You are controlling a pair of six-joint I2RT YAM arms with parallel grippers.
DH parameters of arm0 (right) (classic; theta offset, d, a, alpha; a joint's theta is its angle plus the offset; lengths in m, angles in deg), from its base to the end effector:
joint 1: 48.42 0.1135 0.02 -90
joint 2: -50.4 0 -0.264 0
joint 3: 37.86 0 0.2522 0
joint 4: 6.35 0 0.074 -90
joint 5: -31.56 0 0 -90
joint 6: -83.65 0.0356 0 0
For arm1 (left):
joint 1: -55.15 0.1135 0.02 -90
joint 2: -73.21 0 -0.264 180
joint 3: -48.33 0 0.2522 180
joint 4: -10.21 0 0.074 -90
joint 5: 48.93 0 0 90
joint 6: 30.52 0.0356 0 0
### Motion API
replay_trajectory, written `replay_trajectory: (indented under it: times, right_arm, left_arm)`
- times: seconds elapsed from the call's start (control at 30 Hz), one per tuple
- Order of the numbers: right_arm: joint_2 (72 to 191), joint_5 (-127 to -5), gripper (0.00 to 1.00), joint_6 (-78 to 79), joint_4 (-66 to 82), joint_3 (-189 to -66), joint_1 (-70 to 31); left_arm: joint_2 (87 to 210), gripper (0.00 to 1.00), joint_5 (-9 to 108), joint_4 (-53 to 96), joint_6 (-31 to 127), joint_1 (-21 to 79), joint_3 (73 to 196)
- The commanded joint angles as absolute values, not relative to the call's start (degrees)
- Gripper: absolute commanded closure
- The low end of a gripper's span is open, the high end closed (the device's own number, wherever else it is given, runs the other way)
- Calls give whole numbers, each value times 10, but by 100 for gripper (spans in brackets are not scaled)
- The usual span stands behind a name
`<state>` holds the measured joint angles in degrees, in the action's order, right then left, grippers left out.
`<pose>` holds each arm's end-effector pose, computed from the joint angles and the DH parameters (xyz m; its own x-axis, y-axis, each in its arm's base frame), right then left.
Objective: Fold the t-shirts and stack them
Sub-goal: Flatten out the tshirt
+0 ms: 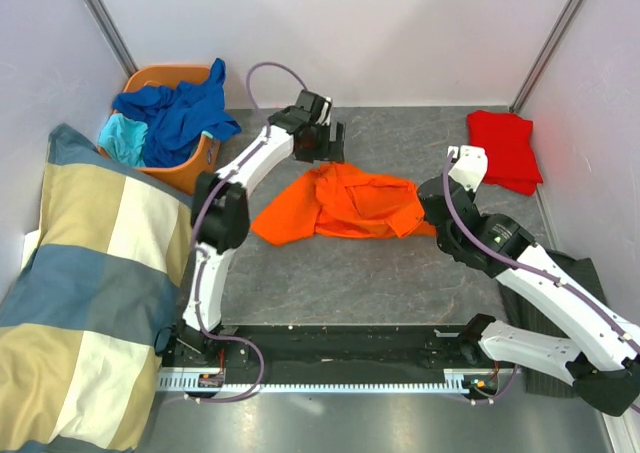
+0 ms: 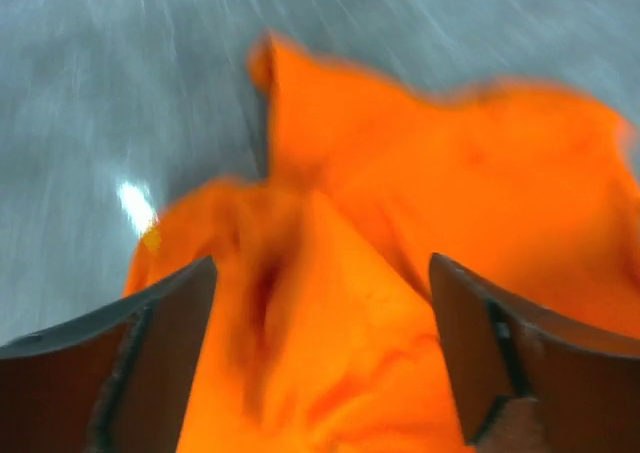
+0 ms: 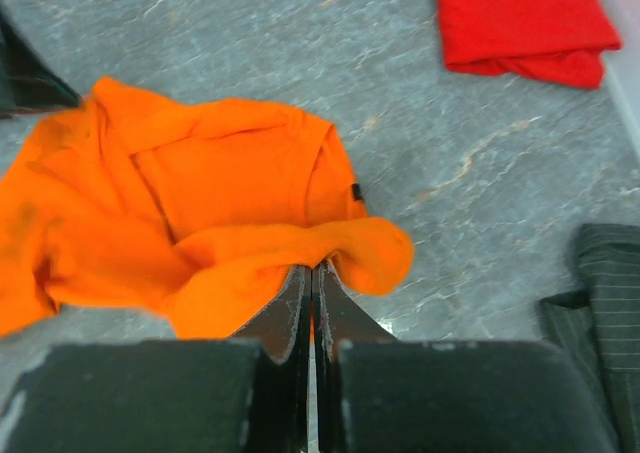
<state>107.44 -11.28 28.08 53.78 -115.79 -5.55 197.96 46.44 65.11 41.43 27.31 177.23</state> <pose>0.1556 0.1088 0.3628 -0.4086 0.1452 -0.9011 0.2239 0.9730 0.0553 0.4328 -0.2324 0.2639 -0.8113 0.0796 -0.5791 0.2797 0.9228 -0.2649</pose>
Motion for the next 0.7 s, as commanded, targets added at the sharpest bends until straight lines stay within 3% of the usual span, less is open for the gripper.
replay_trajectory:
  times: [0.0, 0.33, 0.67]
  right_arm:
    - [1052, -138, 100, 306, 535, -1150, -57]
    - [1064, -32, 100, 296, 539, -1143, -61]
    - [1134, -26, 100, 257, 461, -1187, -88]
  left_arm:
    - [2027, 0, 470, 711, 423, 294, 1834]
    - [1742, 0, 423, 575, 413, 300, 1483]
    - [1630, 0, 483, 351, 324, 296, 1158]
